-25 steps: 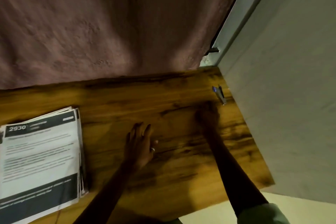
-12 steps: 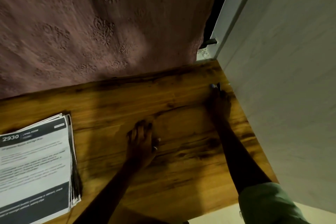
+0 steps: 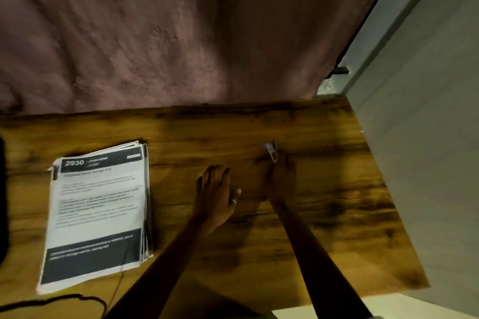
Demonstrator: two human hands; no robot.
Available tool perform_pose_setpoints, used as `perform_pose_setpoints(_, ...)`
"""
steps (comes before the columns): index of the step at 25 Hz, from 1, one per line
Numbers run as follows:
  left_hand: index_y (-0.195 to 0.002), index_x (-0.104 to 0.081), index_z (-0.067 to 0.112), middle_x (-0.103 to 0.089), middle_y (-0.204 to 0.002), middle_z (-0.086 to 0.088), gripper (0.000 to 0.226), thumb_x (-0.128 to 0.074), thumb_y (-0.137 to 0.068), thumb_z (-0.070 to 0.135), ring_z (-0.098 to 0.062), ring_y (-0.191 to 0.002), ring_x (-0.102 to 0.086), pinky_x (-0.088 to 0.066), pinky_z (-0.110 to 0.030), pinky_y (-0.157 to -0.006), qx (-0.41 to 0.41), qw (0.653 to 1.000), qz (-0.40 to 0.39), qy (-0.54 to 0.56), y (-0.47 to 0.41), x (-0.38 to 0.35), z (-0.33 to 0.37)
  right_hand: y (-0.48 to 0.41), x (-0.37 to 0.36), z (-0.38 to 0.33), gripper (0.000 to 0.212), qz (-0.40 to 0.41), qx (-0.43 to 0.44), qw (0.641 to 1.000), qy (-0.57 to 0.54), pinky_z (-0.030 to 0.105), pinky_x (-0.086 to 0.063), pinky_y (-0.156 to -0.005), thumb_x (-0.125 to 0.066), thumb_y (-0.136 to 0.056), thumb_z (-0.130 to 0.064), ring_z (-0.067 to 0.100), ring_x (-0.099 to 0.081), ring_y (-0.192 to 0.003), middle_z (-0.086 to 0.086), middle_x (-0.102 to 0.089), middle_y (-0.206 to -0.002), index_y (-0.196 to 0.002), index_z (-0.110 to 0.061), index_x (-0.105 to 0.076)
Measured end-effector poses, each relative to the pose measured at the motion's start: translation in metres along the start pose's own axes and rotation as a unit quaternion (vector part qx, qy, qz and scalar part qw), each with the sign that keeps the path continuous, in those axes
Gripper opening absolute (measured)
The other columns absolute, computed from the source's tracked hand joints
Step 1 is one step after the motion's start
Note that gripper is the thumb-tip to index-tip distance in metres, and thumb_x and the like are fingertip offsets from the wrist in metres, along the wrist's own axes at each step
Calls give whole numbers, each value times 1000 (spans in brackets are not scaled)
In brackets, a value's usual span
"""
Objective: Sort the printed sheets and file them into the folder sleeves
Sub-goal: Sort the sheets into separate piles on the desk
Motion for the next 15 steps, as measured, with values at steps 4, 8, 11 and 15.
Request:
perform_pose_setpoints(4,-147,-41,17,-39,-151,-9,65,-57,-94,50,-32,-143,-32,-33,-50,-112,41,998,52,15,24,26,-61,37,-45,-75,47,-150,-37,988,29,46,-56,-77,-54,-95,-5,38,-60,-107,22,-53,-132,-140,-1,-42)
perform_pose_setpoints(8,-145,-41,18,-41,-147,-9,63,-59,-93,49,-31,-138,-37,-40,-50,-108,88,992,82,41,58,51,-138,63,-82,-127,43,-154,26,987,37,53,-57,-71,-69,-72,12,46,-61,-94,26,-64,-106,-114,10,-59)
perform_pose_setpoints(11,-141,-45,17,-44,-147,-11,60,-61,-92,48,-33,-138,-38,-39,-53,-108,121,986,104,46,83,64,-193,79,-99,-152,46,-173,16,983,60,54,-53,-85,-61,-85,6,44,-52,-109,24,-58,-122,-129,5,-51)
perform_pose_setpoints(15,-137,-51,12,-49,-143,-16,59,-69,-88,41,-39,-135,-41,-40,-60,-104,142,982,105,61,109,68,-257,99,-120,-184,50,-164,0,983,78,55,-53,-88,-66,-86,1,45,-52,-113,25,-57,-126,-133,5,-49)
Point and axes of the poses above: each hand's wrist, its own y-axis away from the middle knuckle, its own x-axis out of the back of the hand, z = x × y, the point moved 2 cm from there along -y, towards the middle knuckle
